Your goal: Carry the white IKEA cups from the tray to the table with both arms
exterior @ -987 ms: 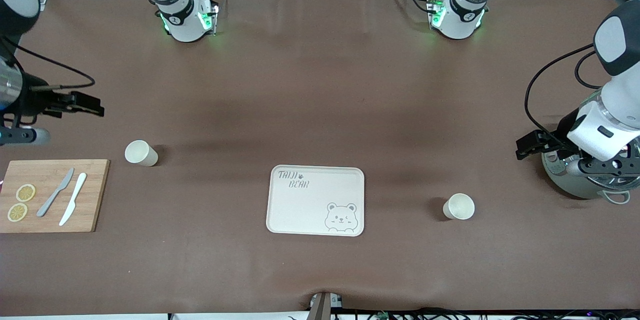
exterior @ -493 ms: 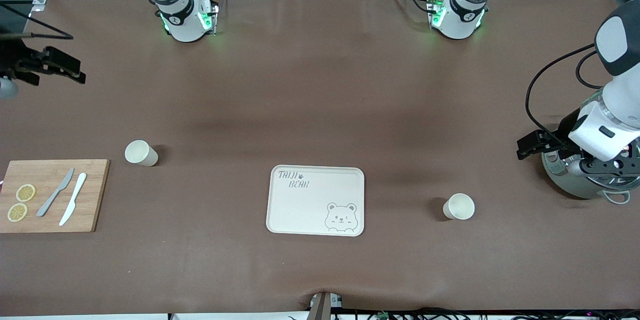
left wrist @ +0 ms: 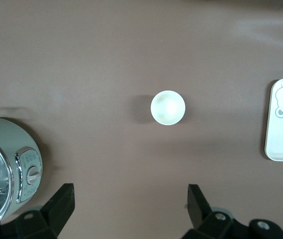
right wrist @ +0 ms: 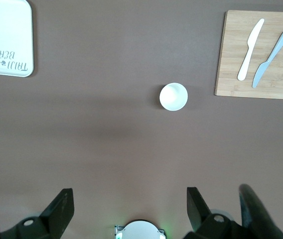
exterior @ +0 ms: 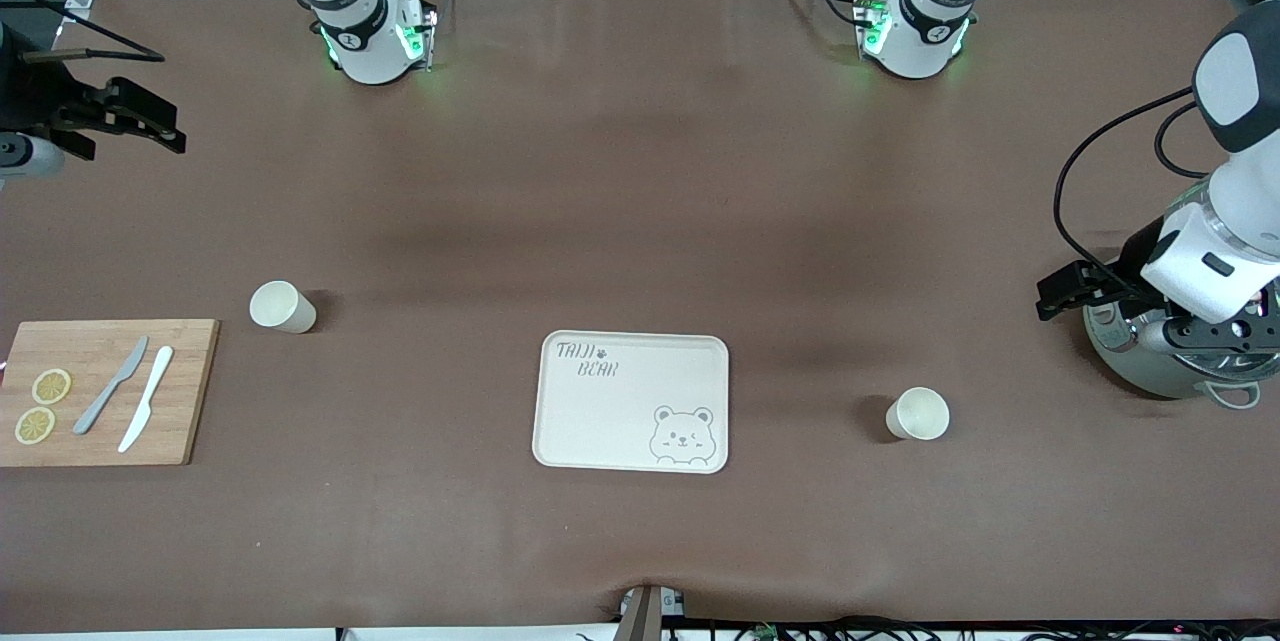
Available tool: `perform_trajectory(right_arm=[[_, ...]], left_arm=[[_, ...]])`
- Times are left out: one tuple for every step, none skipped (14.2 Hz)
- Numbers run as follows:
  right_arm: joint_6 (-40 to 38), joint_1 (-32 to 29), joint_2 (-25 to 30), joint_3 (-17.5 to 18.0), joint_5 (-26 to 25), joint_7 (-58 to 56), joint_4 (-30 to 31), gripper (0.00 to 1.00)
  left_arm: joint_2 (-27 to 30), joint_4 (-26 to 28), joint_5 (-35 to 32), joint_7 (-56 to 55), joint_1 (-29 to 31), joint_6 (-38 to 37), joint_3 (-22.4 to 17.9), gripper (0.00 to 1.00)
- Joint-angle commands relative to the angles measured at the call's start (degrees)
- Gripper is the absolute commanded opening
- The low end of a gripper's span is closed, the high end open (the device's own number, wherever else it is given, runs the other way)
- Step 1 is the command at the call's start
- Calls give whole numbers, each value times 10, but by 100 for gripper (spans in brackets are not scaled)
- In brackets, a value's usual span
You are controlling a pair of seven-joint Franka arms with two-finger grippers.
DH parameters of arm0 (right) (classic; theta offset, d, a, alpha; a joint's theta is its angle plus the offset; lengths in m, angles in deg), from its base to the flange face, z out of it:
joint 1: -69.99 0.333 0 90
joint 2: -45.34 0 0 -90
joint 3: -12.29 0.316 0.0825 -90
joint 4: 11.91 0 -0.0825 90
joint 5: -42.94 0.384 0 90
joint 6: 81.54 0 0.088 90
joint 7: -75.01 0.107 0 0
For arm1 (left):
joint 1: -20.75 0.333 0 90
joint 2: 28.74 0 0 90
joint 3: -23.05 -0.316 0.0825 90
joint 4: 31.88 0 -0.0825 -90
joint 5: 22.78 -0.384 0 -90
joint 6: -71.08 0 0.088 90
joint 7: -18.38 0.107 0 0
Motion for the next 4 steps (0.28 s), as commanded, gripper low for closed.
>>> perform_trajectory(right_arm=[[10,7,11,-3,-4,-7,14,100],[13,7,11,-3,-3,-12,15,100],[13,7,11,-3,-4,-21,16,100],[14,5,11,-3,-4,-28,16,100]], left_arm=[[6,-3,-6,7,3,-12,3,100],[6,-3,-6,7,3,-12,3,100],[6,-3,-6,7,3,-12,3,100],[6,-3,-6,7,3,-12,3,100]])
